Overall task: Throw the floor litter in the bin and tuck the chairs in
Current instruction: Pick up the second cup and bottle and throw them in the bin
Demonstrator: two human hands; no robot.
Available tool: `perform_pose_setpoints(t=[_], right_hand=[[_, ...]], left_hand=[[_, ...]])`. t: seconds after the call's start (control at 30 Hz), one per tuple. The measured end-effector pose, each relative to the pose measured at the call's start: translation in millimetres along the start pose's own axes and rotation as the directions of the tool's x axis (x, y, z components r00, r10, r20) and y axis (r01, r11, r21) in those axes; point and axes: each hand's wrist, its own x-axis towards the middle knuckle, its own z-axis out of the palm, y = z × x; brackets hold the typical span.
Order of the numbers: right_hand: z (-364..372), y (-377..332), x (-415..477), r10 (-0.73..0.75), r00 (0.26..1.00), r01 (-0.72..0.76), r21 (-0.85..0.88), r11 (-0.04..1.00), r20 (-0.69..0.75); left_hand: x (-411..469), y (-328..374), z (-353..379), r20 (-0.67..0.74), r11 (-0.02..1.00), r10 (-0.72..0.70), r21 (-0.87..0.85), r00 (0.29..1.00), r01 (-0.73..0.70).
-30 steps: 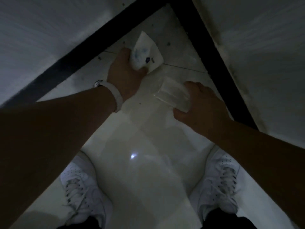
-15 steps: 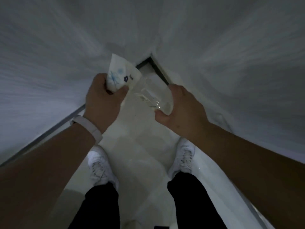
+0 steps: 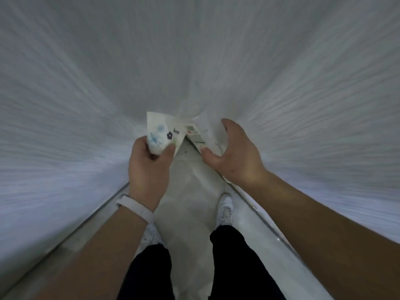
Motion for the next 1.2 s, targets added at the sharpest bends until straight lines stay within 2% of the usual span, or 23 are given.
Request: perform_pose_setpoints(t=[0.13, 0.4, 0.53, 0.63, 0.77, 0.9, 1.07, 1.2], right_hand=[[-44.3, -40.5, -32.4, 0.024, 0.997, -0.02, 0.072, 0.997, -0.067], [-104.0, -97.4, -97.8, 0.055, 0.972, -0.024, 0.137, 0.99, -0.227], [-117.4, -115.7, -110.7, 0.043, 0.97, 0.002, 0.187, 0.982, -0.238], [-127.5, -123.1, -104.8, -0.014, 0.981, 0.063, 0.251, 0.966, -0.193], [-140.8, -133.3, -87.7, -0.119, 0.987, 0.148, 0.316, 0.937, -0.111], [-148.0, -150.6, -75.7, -0.276, 0.961, 0.254, 0.35, 0.902, 0.014], [-145.3, -191.0, -80.5, -0.454, 0.886, 0.382, 0.406, 0.83, 0.096], [-123.7, -223.9, -117.9, -0.601, 0.774, 0.463, 0.471, 0.751, 0.197]], left_hand=[[-32.1, 60.4, -26.3, 0.009, 0.996, 0.092, -0.009, 0.996, -0.092], [-57.8, 140.1, -67.0, 0.113, 0.961, 0.255, -0.141, 0.96, -0.238], [-68.4, 164.6, -90.8, 0.073, 0.957, 0.268, -0.139, 0.961, -0.256], [-81.1, 180.6, -98.5, 0.015, 0.961, 0.255, -0.111, 0.967, -0.252], [-104.7, 200.9, -104.2, -0.122, 0.955, 0.207, -0.192, 0.971, -0.228], [-131.9, 208.7, -119.3, -0.33, 0.956, 0.167, -0.177, 0.929, -0.235], [-178.1, 209.3, -154.7, -0.577, 0.954, 0.135, -0.144, 0.805, -0.264], [-227.1, 194.7, -195.4, -0.734, 0.951, 0.103, -0.126, 0.671, -0.284]])
